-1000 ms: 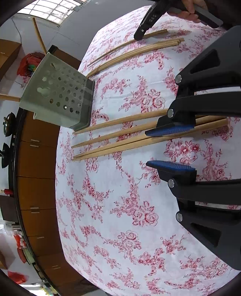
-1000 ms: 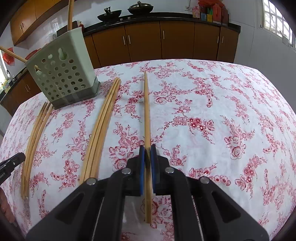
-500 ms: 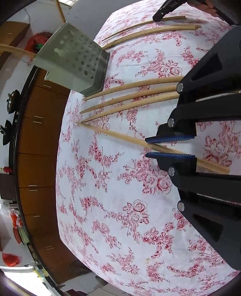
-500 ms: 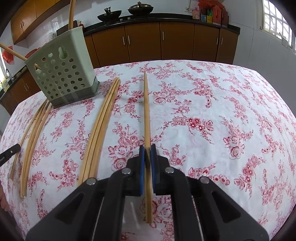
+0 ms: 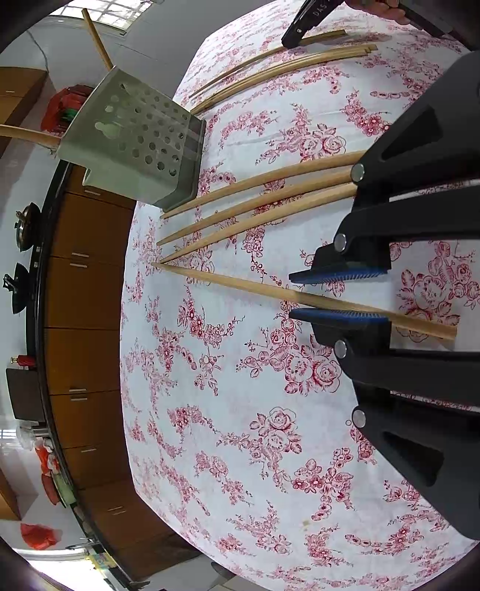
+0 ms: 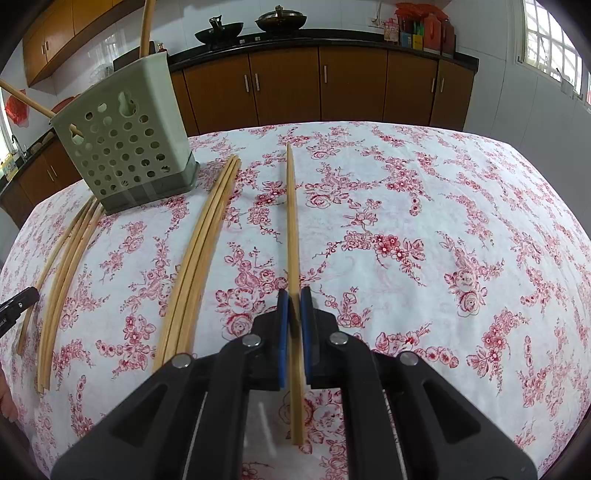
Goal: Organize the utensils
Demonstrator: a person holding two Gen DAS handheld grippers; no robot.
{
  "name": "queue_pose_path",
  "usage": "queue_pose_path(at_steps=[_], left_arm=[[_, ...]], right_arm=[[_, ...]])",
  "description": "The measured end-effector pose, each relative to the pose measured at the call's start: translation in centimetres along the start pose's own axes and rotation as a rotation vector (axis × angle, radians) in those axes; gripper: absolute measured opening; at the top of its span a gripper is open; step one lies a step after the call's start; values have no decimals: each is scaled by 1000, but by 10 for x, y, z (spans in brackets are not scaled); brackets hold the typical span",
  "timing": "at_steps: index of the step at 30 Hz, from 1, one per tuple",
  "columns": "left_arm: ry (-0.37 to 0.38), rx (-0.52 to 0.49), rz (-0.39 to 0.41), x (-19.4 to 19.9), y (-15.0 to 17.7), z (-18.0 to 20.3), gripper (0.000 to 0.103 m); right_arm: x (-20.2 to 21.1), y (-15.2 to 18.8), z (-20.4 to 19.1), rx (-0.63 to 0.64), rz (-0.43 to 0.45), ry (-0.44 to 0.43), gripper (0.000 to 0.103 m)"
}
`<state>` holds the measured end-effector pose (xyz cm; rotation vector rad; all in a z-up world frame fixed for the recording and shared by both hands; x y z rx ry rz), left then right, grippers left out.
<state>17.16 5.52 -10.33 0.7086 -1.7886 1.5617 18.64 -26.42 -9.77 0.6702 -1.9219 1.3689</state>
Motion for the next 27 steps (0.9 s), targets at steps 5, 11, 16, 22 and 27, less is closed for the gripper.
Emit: queue_pose_path(at_steps=[5,11,16,22,27], left_arm=[[11,11,4,1,1,-3,15],[11,-11,4,2,1,2,22],[7,-57,-2,1,0,12,34],[-6,-73,-8,0,-1,16,36],[-22,-93,-15,1,0,12,36]], right_arm=[[0,0,-1,4,0,4,8],[-1,0,-2,13,1,11,9],[0,-1,0,6,-2,2,9],[0,-1,-1,5,-2,2,9],[-1,-2,-1,-1,-3,-3,9]])
Point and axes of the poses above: each gripper's, at about its wrist camera, not at the fingertips, and x roughly against the way its jaws point, z to its right, y to its underside, the point moved 1 cm from there along -x, roughly the way its jaws point, and after that the axes turned 15 degrees about -x, right-handed, at the moved point
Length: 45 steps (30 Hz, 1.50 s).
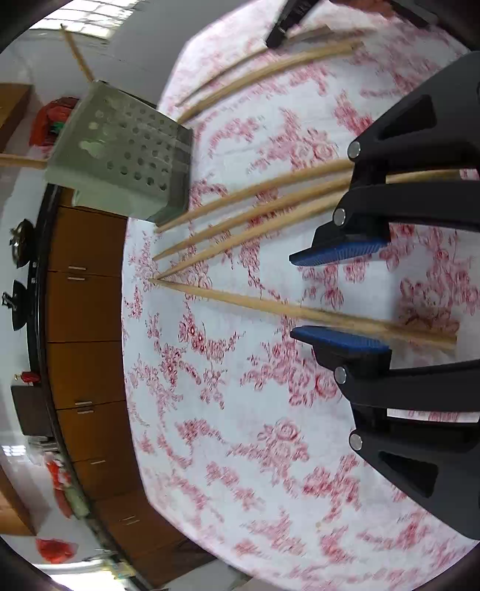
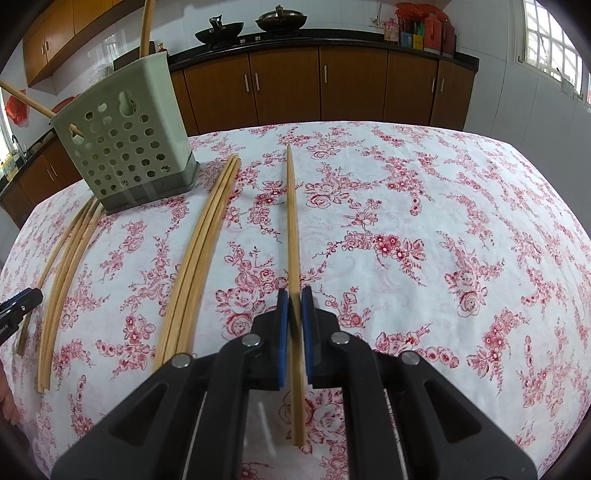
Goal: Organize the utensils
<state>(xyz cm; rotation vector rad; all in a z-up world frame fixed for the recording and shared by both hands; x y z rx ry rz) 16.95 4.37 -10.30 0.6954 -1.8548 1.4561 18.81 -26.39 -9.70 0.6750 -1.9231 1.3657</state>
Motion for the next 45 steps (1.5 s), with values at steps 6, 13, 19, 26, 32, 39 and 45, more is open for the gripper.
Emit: queue_pose_path(at_steps=[6,13,19,26,32,39,45], left_arm=[[-17,-59,-13,4,5,-1,32],[-13,-10,-5,12,15,3,11],[-2,7,-12,15,15,6,7],[16,34,62,41,8,-1,7],[25,63,151,72,-8,-11,7],[52,82,142,73,-17,-15,7],[65,73,81,57,-4,-13,7]], right_arm=[[2,3,0,-1,0,2,9],[7,10,5,-17,-6,-20,9],[16,12,11,-59,-5,-55,8],[51,0,15,-75,89,-100,8],[81,-16,13,-80,181,-136,8],[102,-26,13,-84,244,-157,8],[103,-26,9,-75,251,-159,8]])
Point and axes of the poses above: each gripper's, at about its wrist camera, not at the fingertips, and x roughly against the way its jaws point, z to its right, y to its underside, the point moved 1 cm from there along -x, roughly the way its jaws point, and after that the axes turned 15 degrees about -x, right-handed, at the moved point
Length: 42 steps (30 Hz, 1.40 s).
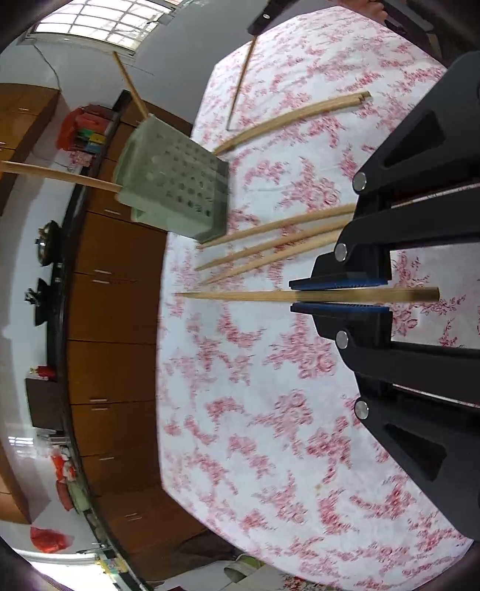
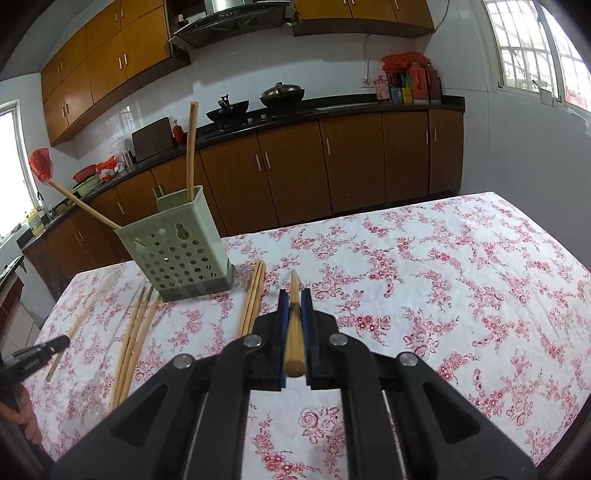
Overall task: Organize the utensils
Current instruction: 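Lift the chopstick upright with the right gripper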
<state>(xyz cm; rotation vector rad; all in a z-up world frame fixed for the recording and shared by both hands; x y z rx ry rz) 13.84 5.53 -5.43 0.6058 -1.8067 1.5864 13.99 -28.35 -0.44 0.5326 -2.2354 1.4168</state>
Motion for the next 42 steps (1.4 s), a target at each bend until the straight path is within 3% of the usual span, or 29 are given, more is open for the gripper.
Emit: queue_pose_path(at_steps=[9,27,34,42], left_arm=[[-12,4,-86,-34,33,0,7],[-30,-49,-98,-19,46,10,7],[-43,-50,43,21,-1,-2,7],[-55,20,223,67,-43,-20,7]], right_arm=[[-4,6,2,-2,-12,3,8],[-3,6,3,-15,-13,1,8],[7,-9,-3,-8,35,-18,8],[15,-23,-9,-5,70,-40,8]])
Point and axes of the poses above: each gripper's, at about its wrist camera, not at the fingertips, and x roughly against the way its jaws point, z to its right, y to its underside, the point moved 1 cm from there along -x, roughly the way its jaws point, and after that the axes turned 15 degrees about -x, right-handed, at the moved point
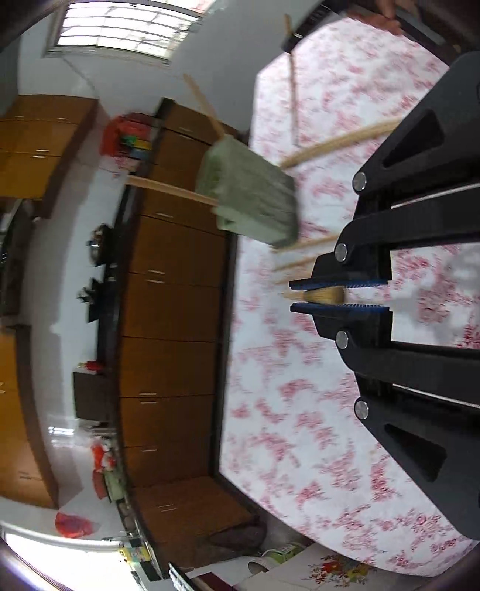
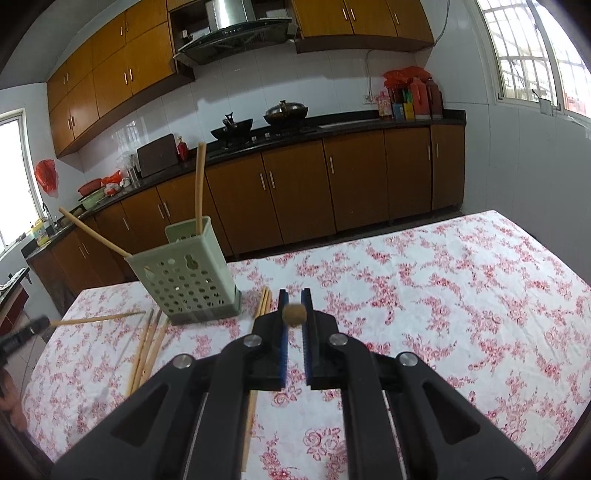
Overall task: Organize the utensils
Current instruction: 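Lift the chopstick upright with the right gripper, then carry the chopstick over the green holder and lower it in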
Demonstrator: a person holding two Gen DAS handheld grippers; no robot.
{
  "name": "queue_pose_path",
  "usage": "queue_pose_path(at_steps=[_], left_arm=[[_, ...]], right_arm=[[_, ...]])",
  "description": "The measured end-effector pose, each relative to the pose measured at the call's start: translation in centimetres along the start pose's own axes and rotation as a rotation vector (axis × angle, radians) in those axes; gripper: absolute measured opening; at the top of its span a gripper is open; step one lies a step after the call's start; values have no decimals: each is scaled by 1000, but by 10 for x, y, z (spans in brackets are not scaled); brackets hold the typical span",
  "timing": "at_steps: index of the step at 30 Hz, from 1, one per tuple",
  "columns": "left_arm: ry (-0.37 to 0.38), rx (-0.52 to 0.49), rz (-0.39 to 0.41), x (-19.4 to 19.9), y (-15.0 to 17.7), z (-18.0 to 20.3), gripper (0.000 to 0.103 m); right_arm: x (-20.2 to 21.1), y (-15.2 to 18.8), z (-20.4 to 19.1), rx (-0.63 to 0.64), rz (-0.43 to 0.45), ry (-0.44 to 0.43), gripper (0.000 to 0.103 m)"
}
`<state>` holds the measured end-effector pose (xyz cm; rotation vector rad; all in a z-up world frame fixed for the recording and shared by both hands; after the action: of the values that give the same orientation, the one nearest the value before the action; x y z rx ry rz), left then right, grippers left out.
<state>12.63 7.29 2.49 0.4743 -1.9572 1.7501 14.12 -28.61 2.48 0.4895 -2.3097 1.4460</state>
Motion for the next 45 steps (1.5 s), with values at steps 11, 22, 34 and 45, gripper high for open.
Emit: queue_pose_path(at_steps=[11,22,34,45], left_arm=[[-37,30,92,13,-26,-7,7],[-1,7,128,24,-41,0,7],[137,-15,218,65,-90,28,7],[69,-25,343,62,-139,48,7]], right_arm=[[5,-14,-6,-7,28,-23,8],[16,-29,-18,28,45,-50,7],[64,-80,-56,17,8,-267,7],[44,-111,-106,70,65,-292,7]])
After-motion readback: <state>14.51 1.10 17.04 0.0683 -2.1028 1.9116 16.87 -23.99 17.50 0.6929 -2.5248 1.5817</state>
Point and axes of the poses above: each gripper's, at about its wrist camera, not at the fingertips, and x roughly against the way its jaws point, z to its right, y to its underside, the point moved 1 cm from there along -x, roughly the way its jaws point, and after that the axes turned 15 degrees about -x, right-handed, at the moved point
